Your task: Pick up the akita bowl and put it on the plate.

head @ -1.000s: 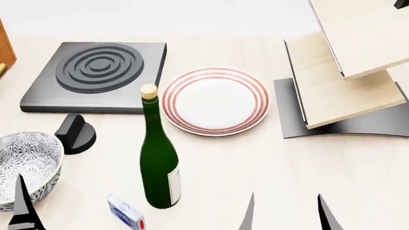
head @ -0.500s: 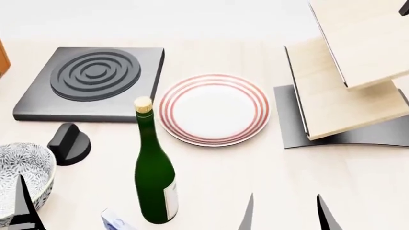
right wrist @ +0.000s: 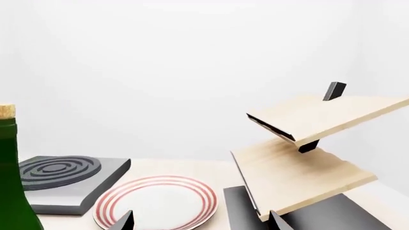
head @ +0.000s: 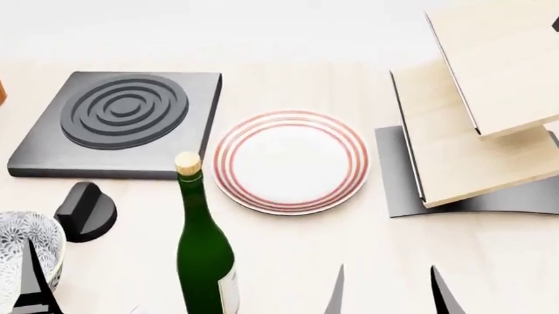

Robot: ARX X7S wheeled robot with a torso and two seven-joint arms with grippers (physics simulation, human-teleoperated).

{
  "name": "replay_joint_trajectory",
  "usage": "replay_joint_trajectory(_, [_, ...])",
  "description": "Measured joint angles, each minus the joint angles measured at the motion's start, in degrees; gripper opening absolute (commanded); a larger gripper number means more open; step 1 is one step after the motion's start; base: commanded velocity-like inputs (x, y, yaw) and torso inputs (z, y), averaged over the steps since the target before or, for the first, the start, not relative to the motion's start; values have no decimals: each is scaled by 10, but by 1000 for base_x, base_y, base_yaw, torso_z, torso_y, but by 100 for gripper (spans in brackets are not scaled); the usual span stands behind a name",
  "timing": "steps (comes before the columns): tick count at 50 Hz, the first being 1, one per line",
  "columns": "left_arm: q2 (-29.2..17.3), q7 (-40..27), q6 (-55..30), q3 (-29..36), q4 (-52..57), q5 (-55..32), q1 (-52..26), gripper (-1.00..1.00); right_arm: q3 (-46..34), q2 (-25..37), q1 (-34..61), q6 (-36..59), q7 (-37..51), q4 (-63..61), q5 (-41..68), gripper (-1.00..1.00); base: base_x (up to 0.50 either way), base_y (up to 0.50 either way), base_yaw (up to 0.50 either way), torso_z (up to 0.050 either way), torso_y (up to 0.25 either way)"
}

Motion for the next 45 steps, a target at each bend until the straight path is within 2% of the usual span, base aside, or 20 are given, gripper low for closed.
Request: replay_joint_trajectory(45, [-9, -10, 3, 7, -1, -5, 0, 100, -11, 9, 0, -5, 6, 1, 4, 100, 101, -7, 0, 0, 0])
